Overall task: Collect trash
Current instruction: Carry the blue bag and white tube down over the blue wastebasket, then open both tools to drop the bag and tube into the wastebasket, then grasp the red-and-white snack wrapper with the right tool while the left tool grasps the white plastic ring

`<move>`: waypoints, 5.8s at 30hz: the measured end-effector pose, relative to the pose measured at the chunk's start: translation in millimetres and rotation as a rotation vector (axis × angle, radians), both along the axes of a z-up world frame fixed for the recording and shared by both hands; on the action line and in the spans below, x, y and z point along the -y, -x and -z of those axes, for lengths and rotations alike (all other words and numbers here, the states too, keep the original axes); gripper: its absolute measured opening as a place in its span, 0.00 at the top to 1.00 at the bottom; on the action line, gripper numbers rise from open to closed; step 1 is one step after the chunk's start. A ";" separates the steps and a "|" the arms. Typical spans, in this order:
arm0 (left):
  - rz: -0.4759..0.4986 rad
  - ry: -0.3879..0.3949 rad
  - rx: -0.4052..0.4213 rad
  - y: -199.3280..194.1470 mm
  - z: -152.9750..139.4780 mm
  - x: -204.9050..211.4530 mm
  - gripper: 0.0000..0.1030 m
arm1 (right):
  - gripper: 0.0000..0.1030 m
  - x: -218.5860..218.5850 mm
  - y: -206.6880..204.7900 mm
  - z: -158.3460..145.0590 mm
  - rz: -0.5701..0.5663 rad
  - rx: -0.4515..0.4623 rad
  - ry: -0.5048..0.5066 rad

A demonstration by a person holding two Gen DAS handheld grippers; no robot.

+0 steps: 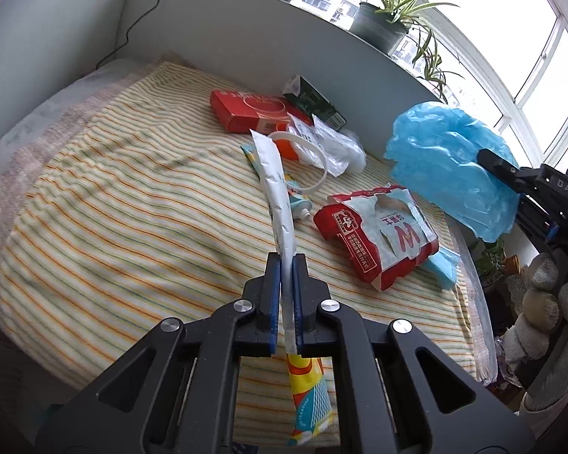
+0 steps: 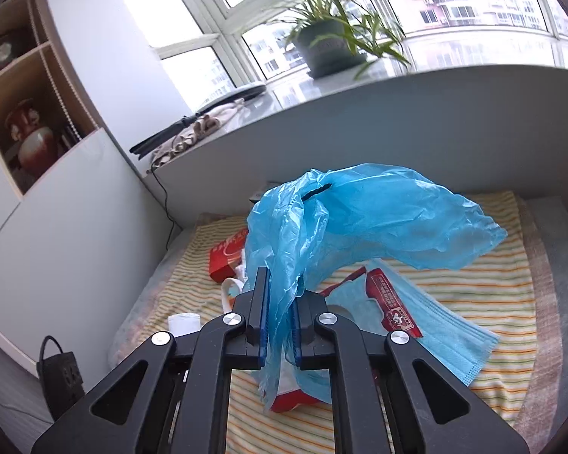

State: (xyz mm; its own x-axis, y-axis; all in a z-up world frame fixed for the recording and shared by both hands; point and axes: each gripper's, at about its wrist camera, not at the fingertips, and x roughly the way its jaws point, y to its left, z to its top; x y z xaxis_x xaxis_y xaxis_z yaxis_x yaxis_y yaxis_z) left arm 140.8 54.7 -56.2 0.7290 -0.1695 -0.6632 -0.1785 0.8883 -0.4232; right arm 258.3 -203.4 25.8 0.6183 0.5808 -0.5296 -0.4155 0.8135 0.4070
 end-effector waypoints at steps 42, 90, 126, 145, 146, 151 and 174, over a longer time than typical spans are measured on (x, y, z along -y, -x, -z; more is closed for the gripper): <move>-0.083 0.025 -0.105 208.0 40.1 -61.9 0.96 | 0.93 -60.3 273.8 56.0 -0.395 -0.010 0.154; -0.010 0.043 -0.544 166.5 228.3 -24.8 0.96 | 0.90 -107.5 229.7 253.0 -0.348 -0.398 0.406; 0.008 -0.106 -0.321 161.0 128.1 -43.3 0.85 | 0.63 -71.0 231.4 165.6 -0.313 -0.287 0.295; 0.126 -0.156 -0.011 77.5 0.4 -13.7 0.70 | 0.40 -4.0 193.8 69.6 -0.099 -0.089 0.156; 0.135 -0.158 0.002 68.7 -5.0 -9.9 0.70 | 0.40 -0.8 188.3 66.9 -0.086 -0.086 0.144; 0.178 -0.170 0.041 26.7 -21.4 5.0 0.70 | 0.40 7.8 157.8 57.6 -0.028 -0.070 0.118; 0.226 -0.217 -0.049 -121.0 2.4 27.9 0.70 | 0.40 18.3 20.9 93.6 0.027 -0.282 -0.151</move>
